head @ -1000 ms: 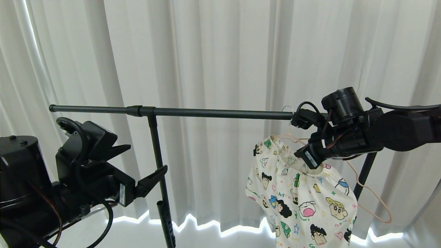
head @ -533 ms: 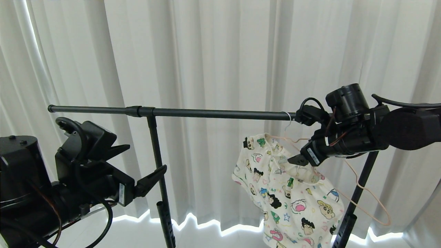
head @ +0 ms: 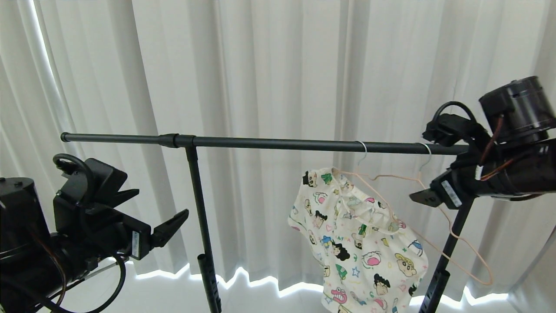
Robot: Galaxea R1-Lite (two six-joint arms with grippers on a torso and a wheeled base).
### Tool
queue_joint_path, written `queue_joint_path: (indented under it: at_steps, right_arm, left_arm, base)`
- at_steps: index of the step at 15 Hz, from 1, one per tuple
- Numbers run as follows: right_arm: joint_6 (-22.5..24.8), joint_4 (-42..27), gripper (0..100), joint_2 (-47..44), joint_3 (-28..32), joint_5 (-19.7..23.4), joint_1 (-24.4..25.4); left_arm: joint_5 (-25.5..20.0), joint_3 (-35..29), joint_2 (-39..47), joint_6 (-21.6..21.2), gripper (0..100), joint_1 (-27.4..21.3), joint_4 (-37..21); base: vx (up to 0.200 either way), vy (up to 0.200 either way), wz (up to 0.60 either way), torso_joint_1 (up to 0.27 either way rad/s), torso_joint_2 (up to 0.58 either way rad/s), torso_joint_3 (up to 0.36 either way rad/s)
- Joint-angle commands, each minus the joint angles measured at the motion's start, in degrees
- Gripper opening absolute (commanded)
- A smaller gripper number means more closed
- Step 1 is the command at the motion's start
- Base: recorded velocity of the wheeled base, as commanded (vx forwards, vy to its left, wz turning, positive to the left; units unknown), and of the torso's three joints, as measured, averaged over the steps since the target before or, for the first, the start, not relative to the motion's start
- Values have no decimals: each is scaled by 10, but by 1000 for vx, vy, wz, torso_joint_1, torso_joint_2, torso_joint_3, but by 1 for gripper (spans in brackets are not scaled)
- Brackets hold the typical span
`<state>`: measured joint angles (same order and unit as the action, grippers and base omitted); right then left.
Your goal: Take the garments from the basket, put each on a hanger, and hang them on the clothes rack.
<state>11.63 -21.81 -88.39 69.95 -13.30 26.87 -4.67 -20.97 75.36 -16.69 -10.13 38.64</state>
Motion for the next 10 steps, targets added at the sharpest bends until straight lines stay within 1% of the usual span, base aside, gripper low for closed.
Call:
queue_joint_path:
  at_steps: [1, 2, 4, 5, 6, 7, 8, 10]
  right_arm:
    - [1, -42, 100, 82, -24, -45, -12]
    - [1, -39, 100, 103, -47, -62, -16]
    - [1, -14, 100, 147, -107, -78, -17]
    - [5, 9, 100, 166, -142, -99, -18]
    - [7, 31, 100, 177, -162, -115, -18]
    - [15, 79, 100, 198, -195, -130, -19]
    - [22, 111, 100, 212, -213, -130, -26]
    - [38, 141, 100, 231, -231, -130, -60]
  left_arm:
    - [0, 4, -8, 0, 100, 22, 1]
    - [0, 6, -10, -1, 100, 28, 1]
    - [1, 11, -19, -3, 100, 38, 0]
    - [1, 13, -24, -4, 100, 42, 0]
    - [1, 15, -28, -4, 100, 44, 0]
    - [2, 19, -40, -5, 100, 50, 0]
    - [2, 25, -49, -5, 100, 58, 0]
    - [2, 32, -65, -5, 100, 64, 0]
  base:
    - [0, 0, 0, 0, 0, 0]
    - [0, 0, 0, 0, 0, 0]
    - [0, 0, 0, 0, 0, 0]
    - [0, 0, 0, 0, 0, 0]
    - [0, 0, 0, 0, 0, 0]
    - [0, 0, 0, 0, 0, 0]
    - [0, 0, 0, 0, 0, 0]
    - [0, 0, 0, 0, 0, 0]
